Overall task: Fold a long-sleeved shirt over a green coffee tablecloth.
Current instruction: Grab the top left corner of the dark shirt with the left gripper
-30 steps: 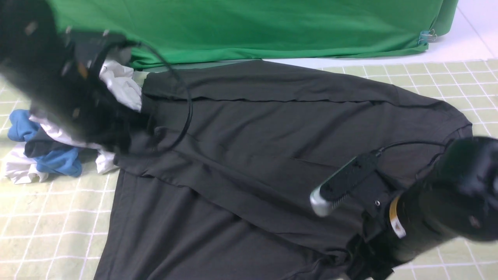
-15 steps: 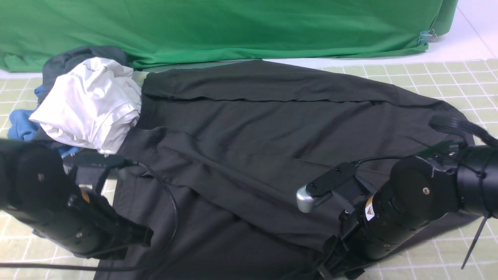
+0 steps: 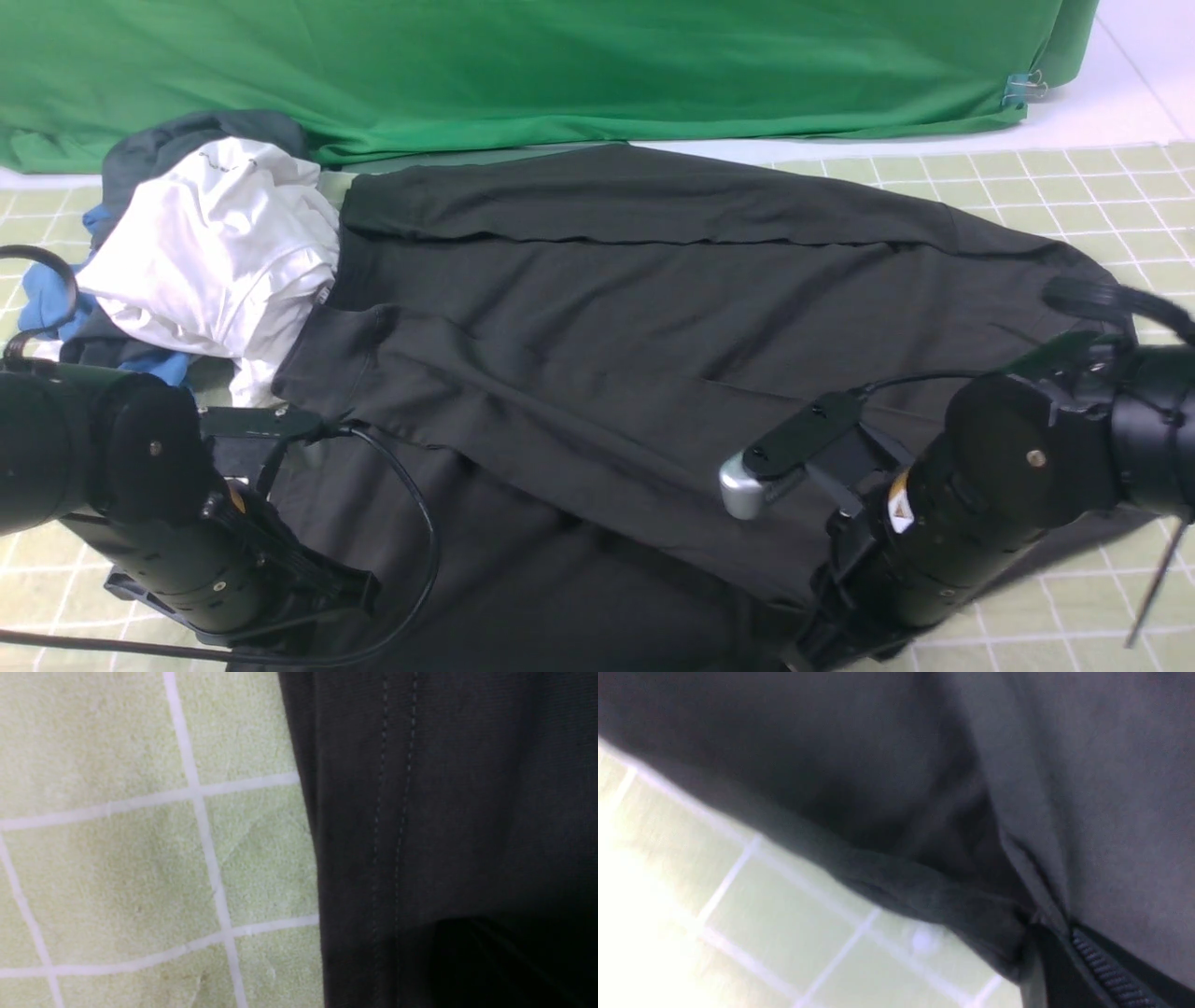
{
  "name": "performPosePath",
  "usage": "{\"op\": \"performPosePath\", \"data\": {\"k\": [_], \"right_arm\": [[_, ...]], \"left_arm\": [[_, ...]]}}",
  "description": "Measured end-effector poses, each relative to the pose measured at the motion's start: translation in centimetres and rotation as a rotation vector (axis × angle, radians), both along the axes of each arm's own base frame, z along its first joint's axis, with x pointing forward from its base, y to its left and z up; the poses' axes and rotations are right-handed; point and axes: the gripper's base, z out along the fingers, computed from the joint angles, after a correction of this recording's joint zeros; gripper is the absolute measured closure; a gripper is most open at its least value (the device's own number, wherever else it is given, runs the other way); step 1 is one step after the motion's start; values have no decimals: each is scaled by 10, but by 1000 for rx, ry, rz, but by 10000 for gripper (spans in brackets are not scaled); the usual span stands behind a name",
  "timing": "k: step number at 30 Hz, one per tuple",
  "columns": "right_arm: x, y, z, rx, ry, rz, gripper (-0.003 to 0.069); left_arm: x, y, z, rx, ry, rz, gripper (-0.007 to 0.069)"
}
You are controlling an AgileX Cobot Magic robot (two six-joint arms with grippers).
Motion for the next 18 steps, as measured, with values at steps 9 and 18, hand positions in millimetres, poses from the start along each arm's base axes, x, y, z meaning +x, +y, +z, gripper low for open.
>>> {"op": "performPosePath", "data": {"k": [9, 18], "right_arm": [[-25, -20, 12, -39, 74, -23, 639], [-41, -33, 4, -73, 129, -66, 599]], "left_arm": [[0, 0, 0, 1, 5, 0, 622], [-1, 0, 0, 3, 37, -2, 622]]}}
